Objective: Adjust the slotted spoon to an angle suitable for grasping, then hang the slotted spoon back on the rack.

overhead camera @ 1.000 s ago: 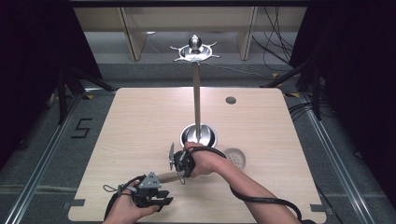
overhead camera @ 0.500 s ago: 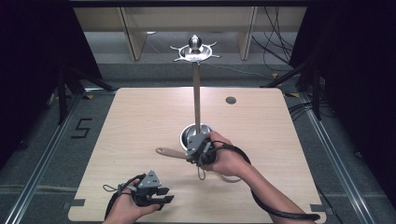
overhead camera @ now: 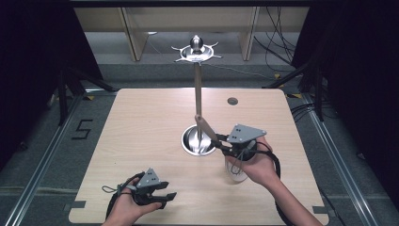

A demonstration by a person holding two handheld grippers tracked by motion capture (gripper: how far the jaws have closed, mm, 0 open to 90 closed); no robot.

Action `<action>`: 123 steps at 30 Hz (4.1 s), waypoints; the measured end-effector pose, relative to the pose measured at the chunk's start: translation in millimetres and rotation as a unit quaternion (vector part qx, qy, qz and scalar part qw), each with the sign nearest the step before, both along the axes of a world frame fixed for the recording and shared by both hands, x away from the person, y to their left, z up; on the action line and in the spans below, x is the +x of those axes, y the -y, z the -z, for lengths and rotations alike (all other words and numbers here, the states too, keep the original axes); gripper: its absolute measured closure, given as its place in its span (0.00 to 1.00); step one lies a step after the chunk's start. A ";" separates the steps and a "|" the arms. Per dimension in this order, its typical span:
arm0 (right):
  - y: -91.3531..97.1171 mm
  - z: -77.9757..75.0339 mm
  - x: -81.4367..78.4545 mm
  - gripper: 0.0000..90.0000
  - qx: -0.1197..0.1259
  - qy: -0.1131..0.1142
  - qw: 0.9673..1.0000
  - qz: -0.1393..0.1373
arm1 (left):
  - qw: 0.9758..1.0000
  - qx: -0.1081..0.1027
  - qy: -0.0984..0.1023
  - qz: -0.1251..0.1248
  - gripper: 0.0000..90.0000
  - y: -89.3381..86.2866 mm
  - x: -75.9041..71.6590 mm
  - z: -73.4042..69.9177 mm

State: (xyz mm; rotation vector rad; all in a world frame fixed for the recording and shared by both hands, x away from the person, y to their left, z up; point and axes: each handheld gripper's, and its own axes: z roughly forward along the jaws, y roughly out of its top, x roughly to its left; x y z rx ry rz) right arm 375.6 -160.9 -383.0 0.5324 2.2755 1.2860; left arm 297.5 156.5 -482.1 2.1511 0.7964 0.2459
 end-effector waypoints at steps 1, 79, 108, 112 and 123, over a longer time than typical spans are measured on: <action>3.6 -0.8 -1.1 0.84 0.011 0.000 1.000 0.012 | 1.000 -0.009 -0.005 -0.009 0.50 0.9 -0.9 0.4; -4.6 -41.0 -30.2 0.84 0.208 0.076 0.963 0.151 | 0.952 -0.228 0.198 -0.047 0.47 41.2 53.3 -147.8; -17.8 -28.6 -28.5 0.84 0.182 0.062 0.970 0.148 | 0.958 -0.245 0.152 -0.006 0.76 114.4 81.7 -173.1; -17.9 -29.1 -29.2 0.83 0.176 0.071 0.971 0.146 | 0.958 -0.232 0.166 0.001 0.81 114.1 83.5 -175.0; -11.8 -33.3 -35.8 0.60 0.150 0.063 0.977 0.135 | 0.961 -0.212 0.178 0.004 0.82 105.0 86.6 -179.4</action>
